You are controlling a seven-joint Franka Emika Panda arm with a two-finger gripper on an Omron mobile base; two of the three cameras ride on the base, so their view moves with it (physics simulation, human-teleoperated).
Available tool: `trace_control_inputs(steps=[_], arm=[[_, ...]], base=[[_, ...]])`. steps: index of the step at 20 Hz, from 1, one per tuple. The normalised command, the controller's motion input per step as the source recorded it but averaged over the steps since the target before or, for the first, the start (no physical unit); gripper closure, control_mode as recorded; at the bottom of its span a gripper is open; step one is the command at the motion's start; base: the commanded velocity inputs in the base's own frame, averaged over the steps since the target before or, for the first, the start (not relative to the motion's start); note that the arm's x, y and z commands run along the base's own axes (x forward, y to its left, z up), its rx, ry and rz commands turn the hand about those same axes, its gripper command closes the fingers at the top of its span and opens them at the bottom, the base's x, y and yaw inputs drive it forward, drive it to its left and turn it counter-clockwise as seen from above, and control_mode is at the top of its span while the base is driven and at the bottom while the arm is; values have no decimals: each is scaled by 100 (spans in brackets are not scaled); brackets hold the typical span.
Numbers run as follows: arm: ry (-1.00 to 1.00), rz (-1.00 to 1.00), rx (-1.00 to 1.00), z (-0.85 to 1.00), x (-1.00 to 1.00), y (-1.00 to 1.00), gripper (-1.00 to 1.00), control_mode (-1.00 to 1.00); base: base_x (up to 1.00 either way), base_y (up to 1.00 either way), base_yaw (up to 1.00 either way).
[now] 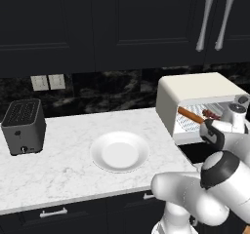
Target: Pick up the kebab skewer and baguette bread, and place them inside the toaster oven. Close the toaster oven door and start by setting the timer.
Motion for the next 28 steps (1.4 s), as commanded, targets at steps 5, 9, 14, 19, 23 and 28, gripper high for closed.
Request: trace_control_inputs(steps=[5,9,14,19,23,28], arm=[[-2,-15,0,24,26,-2,-100,-100],[-4,-12,0,19,20,0,-100,-100],[-6,-12,0,2,9,0,-100,-100],[-10,-12,1,-2,16,6,-100,-100],[-10,-8,3,-1,17,5,-100,-100],[-7,-7,4,0,22,2,-100,-100]], base=[[0,0,0],[0,0,0],[0,0,0],[0,0,0],[0,0,0],[0,0,0]])
